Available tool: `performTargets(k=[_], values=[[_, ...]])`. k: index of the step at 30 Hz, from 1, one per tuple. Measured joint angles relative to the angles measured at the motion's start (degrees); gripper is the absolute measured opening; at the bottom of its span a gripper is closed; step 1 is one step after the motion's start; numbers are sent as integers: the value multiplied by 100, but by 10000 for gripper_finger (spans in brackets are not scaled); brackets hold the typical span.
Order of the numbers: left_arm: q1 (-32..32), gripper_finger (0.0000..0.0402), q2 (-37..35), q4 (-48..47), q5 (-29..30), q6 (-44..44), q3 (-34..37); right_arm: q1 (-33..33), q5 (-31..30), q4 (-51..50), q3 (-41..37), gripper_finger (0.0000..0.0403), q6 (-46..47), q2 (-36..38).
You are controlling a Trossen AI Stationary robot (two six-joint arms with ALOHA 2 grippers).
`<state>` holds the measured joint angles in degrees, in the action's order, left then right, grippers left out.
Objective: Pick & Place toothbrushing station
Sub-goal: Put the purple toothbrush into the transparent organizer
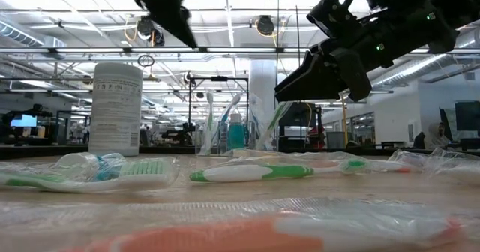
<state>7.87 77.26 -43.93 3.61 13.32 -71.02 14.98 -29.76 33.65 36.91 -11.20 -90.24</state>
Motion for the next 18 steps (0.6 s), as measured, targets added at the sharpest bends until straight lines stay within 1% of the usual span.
performTargets(k=[2, 6, 8, 10, 12, 13, 15, 18], values=[[-188, 157, -205, -539, -267, -738, 0, 0, 1, -5, 0, 209, 2, 0], [-715, 157, -429, -1569, -692, -1933, 0, 0, 2, 6, 0, 209, 4, 0], [-1077, 157, -433, -1990, -712, -2498, 6, -2, 2, 22, 0, 209, 4, 0], [-1495, 156, -425, -2233, -698, -2841, 97, 0, 2, 36, 0, 209, 4, 0], [-1961, 156, -425, -2280, -682, -3142, 280, -1, 2, 35, 0, 209, 4, 0], [-2183, 157, -424, -2240, -691, -3424, 390, 0, 2, 35, 0, 209, 4, 0], [-2572, 156, -421, -2158, -743, -4356, 634, -2, 2, 37, 0, 209, 4, 0], [-3048, 157, -423, -1951, -700, -6023, 1065, 0, 2, 35, 0, 209, 6, 0]])
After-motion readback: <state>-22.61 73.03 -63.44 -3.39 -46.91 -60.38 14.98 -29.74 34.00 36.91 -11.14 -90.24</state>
